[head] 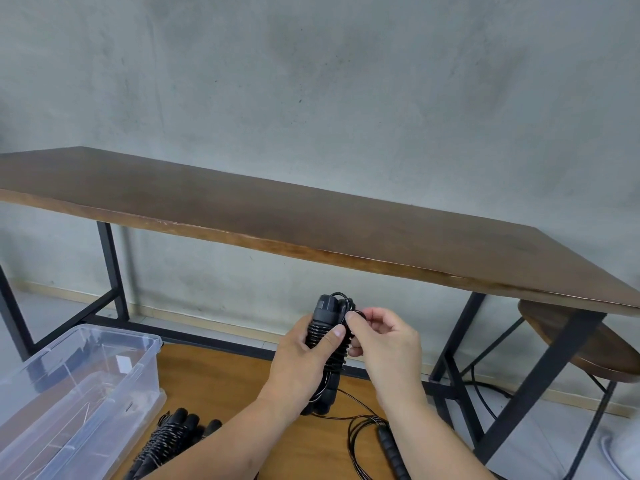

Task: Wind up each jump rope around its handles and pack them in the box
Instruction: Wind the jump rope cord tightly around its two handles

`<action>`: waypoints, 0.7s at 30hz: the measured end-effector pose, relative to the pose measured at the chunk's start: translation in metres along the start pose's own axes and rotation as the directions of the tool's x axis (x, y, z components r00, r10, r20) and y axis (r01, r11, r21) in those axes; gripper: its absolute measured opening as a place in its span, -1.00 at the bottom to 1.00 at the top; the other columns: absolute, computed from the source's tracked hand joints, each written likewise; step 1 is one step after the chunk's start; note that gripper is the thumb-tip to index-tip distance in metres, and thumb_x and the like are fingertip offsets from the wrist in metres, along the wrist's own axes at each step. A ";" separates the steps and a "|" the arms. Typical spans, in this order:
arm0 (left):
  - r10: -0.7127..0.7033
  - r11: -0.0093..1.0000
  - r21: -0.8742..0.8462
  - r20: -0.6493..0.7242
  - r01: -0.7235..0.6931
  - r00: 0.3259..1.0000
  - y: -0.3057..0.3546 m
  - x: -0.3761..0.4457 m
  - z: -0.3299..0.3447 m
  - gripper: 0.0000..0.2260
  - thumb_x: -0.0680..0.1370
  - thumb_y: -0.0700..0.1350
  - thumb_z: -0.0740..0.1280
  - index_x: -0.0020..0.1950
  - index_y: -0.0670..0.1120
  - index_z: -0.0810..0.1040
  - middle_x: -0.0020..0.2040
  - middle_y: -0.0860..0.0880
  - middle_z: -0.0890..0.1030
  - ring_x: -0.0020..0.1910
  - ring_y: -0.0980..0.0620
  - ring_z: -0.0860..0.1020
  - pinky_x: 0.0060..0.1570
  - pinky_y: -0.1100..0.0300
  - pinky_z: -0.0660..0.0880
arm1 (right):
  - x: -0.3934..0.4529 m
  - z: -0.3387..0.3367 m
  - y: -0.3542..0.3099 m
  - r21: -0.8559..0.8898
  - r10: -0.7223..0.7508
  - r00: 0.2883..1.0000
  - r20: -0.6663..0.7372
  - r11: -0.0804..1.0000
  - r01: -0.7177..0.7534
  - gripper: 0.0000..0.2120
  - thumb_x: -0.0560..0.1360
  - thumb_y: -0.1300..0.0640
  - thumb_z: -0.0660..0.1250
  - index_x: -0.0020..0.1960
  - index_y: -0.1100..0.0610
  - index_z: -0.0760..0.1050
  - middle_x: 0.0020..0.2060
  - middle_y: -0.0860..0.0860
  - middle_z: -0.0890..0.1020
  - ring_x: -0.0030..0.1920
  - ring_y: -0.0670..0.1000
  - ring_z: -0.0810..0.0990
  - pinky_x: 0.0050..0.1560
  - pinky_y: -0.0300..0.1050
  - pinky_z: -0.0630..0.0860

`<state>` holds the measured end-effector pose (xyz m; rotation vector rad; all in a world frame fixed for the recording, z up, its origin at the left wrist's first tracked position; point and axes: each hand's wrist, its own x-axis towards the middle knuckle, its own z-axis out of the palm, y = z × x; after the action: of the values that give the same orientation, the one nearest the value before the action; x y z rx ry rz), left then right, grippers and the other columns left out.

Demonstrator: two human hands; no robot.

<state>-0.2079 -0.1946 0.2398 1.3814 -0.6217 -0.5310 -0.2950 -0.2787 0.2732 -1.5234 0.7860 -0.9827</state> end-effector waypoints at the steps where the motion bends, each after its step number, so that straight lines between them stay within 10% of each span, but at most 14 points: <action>1: 0.000 1.000 0.007 -0.006 0.000 1.000 -0.001 0.000 -0.001 -0.85 0.51 0.13 0.42 0.04 0.14 0.62 -0.13 0.03 0.68 -0.09 0.02 0.65 -0.05 0.06 0.60 | 0.000 0.000 -0.001 0.090 0.061 0.998 0.016 0.994 -0.062 -0.95 0.45 0.19 0.49 -0.11 0.14 0.64 -0.38 0.03 0.62 -0.44 -0.06 0.57 -0.31 -0.14 0.60; 6: -0.001 0.999 0.051 -0.028 0.002 1.000 0.000 -0.004 0.000 -0.74 0.46 0.27 0.34 -0.03 0.13 0.61 -0.17 0.05 0.68 -0.16 0.10 0.65 -0.14 0.17 0.58 | 0.002 -0.001 0.001 0.332 0.245 0.968 0.060 0.909 -0.251 -0.91 0.47 0.23 0.47 -0.06 0.24 0.63 -0.46 0.00 0.51 -0.45 -0.06 0.47 -0.34 -0.17 0.54; 21: -0.133 0.990 -0.041 -0.006 0.132 0.991 0.008 -0.005 0.001 -0.82 0.58 0.00 0.36 -0.09 -0.09 0.63 -0.26 -0.09 0.64 -0.33 0.01 0.61 -0.35 0.19 0.54 | -0.003 -0.005 0.001 0.069 0.021 1.000 -0.008 0.997 -0.020 -0.90 0.45 0.21 0.50 -0.08 0.12 0.60 -0.36 0.04 0.66 -0.41 -0.03 0.64 -0.32 -0.17 0.61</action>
<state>-0.2126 -0.1907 0.2468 1.3924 -0.5117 -0.6400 -0.3002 -0.2787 0.2718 -1.4499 0.7649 -0.9924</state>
